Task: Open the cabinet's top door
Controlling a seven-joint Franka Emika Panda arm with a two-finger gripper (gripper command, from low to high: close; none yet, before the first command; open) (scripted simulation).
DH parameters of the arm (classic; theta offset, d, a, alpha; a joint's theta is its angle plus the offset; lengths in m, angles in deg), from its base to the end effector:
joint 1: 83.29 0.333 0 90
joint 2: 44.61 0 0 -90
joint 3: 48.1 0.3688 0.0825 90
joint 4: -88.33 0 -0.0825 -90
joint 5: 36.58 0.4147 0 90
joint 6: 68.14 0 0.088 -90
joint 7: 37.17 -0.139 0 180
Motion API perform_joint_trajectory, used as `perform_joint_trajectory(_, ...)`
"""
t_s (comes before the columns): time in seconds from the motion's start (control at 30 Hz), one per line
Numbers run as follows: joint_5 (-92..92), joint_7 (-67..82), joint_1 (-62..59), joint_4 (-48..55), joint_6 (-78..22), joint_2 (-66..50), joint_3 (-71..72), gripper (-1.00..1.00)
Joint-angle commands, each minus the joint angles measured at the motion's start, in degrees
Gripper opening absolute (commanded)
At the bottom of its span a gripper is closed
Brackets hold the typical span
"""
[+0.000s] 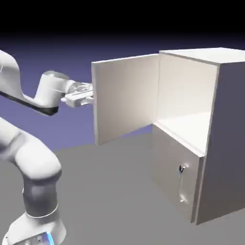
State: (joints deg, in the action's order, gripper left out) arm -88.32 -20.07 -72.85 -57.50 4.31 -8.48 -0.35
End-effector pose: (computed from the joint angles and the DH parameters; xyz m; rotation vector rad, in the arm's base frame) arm 0.2294 0.2021 0.5021 1.3467 0.8315 -0.3634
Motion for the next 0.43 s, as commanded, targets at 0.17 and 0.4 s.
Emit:
perform_joint_trajectory(0.17, 4.0, -5.85, -10.35, 12.37, -13.13, -12.15, 11.51, -1.0)
perform_joint_trajectory(0.4, 5.15, -14.57, -20.26, 22.98, -26.3, -25.98, 23.69, -1.0)
